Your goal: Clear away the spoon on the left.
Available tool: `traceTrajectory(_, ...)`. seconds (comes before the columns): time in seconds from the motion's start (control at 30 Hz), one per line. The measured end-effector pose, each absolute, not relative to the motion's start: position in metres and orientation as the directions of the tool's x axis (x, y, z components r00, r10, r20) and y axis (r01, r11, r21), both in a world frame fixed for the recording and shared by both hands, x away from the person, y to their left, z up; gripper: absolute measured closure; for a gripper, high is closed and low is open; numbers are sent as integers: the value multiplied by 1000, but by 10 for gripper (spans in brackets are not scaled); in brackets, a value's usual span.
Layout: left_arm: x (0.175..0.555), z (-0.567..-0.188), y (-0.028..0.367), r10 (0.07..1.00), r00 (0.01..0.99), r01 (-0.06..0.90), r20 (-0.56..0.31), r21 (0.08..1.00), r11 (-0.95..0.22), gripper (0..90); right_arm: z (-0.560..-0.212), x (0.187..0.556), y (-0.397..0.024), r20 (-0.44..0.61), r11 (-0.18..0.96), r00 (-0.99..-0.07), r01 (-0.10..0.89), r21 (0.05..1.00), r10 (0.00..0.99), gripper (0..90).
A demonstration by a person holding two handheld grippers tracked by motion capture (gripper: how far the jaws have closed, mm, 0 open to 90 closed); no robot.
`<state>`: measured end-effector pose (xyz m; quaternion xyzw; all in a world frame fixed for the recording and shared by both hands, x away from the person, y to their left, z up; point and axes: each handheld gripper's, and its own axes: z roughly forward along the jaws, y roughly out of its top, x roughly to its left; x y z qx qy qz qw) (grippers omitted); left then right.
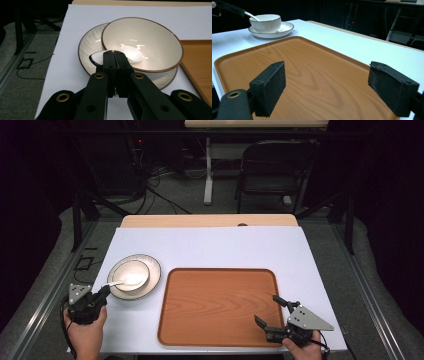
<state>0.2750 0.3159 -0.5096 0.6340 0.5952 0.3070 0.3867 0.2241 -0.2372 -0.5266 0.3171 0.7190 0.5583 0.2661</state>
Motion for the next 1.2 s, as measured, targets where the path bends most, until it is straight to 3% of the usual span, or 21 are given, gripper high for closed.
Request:
traceTrajectory(0.87, 320, -512, 338, 993, 31, 533, -110, 843, 76, 863, -527, 225, -238, -24, 174, -660, 162, 971, 751, 142)
traceTrajectory(0.97, 323, -512, 338, 991, 23, 530, -135, 842, 102, 837, -527, 225, -238, -23, 172, -660, 162, 972, 751, 142)
traceTrajectory(1.03, 324, -513, 339, 977, 9, 526, -214, 832, 178, 782, -527, 225, -238, -21, 170, -660, 163, 972, 751, 141)
traceTrajectory(1.2, 326, -515, 341, 957, -25, 522, -289, 813, 259, 636, -527, 225, -238, -21, 170, -661, 162, 972, 751, 142)
